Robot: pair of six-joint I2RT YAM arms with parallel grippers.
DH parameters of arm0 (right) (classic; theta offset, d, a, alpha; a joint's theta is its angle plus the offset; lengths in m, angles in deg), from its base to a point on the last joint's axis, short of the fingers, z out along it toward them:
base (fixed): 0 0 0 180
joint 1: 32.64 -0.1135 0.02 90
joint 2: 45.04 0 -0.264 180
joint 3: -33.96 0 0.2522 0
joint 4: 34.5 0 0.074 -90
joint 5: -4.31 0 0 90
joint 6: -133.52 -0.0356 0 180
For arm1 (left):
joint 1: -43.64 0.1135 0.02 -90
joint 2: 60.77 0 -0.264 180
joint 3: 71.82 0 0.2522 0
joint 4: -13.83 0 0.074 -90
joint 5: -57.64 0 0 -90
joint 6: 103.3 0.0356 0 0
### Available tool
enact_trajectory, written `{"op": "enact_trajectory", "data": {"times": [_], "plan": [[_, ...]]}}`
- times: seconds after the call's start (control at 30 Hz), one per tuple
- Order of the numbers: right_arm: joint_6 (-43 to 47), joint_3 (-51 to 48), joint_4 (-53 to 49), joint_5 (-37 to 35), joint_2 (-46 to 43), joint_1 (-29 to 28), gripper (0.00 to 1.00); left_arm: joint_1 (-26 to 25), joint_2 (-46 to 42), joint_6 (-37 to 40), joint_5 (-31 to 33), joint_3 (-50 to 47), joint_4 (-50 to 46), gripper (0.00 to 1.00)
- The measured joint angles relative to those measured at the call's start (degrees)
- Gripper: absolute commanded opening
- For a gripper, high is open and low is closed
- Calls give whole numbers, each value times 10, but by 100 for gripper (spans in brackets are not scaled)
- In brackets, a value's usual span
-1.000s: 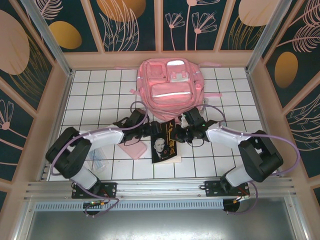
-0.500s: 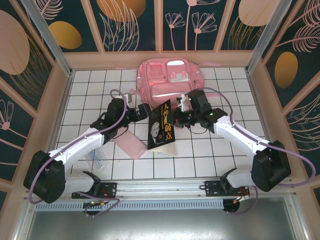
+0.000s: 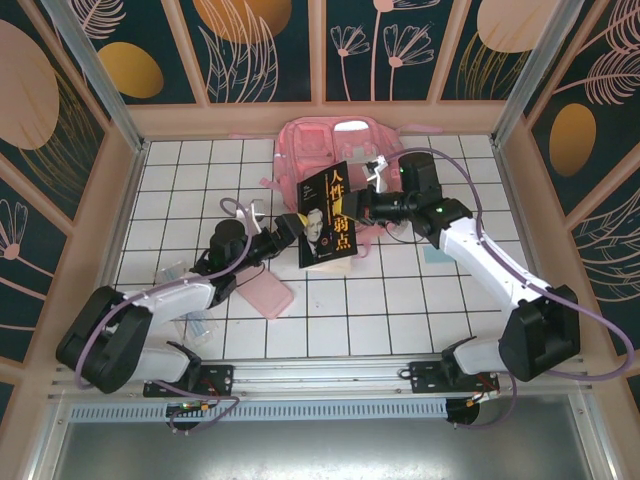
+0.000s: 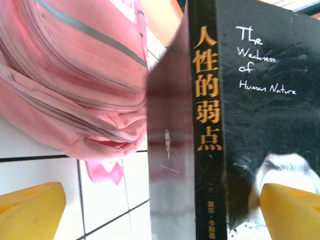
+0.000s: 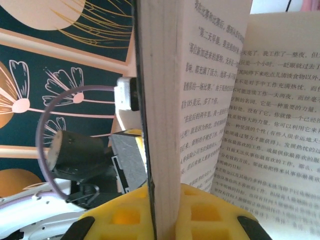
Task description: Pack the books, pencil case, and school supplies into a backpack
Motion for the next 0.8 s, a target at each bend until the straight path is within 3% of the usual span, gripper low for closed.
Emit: {"op": "enact_trajectory", "data": {"times": [0.2,0.3,0.4,0.6,0.67,0.73,0.77,0.8], "plan": [[-29,-47,92,21,0,7,0,1,35,-76,-44,-4,134,94],[-43,-71,129,32,4,13,0,1,38,-97,-56,-5,178,87],[-49,-87,153,38,13,22,0,1,40,-113,-63,-12,204,67],[-42,-93,157,39,37,37,0,3,36,-103,-58,-14,187,5],[-40,-93,156,39,42,37,0,3,27,-90,-57,-14,154,0],[-33,-91,153,40,50,37,5,3,17,-72,-51,-12,124,0],[-29,-89,150,39,55,36,18,3,12,-64,-47,-9,109,0],[-26,-86,144,36,59,35,39,3,7,-57,-43,-4,94,0]]}}
